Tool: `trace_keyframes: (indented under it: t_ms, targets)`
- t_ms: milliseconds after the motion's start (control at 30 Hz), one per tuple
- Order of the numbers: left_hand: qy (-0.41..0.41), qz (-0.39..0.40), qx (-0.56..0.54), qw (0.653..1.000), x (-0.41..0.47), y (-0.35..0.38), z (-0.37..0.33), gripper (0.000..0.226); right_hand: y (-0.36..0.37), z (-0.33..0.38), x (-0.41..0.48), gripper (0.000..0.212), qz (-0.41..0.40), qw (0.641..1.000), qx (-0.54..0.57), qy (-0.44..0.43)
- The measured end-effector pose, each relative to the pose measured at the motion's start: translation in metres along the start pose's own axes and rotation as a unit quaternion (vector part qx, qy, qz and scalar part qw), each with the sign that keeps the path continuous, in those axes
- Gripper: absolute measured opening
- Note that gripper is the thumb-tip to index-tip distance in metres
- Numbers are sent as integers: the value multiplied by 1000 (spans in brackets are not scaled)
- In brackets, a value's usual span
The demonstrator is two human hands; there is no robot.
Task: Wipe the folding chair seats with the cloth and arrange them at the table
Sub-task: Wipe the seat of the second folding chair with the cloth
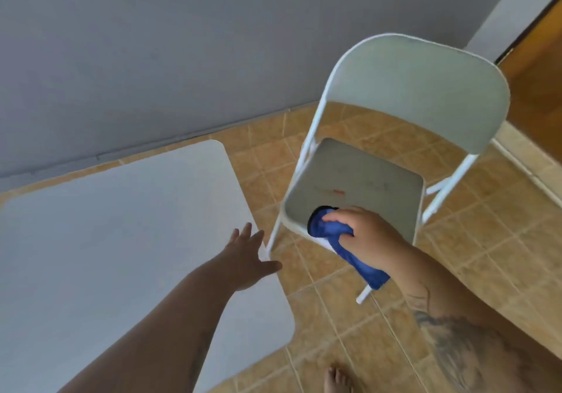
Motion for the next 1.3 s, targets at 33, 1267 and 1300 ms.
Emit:
trace_keyframes:
  t_ms: [33, 1267, 1300]
  targets:
    - [6, 4, 9, 1000, 21, 5, -32, 90, -8, -29, 1, 52, -6, 1000, 1, 14]
    - [-86, 9, 21, 996, 243, 68, -65, 160, 53, -278, 180, 47, -213, 939, -165, 212]
    - [-84, 9, 20, 996, 242, 67, -65, 160, 65, -263, 164, 49, -218, 940, -166, 202]
Point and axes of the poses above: each hand's wrist, its own x-axis towards the middle knuckle, its own y-axis out of the palm, z = x × y, the point moved 3 cm from there along x, towards the middle knuckle, and after that the axes turned 8 degrees about -y, right-handed, at the moved point
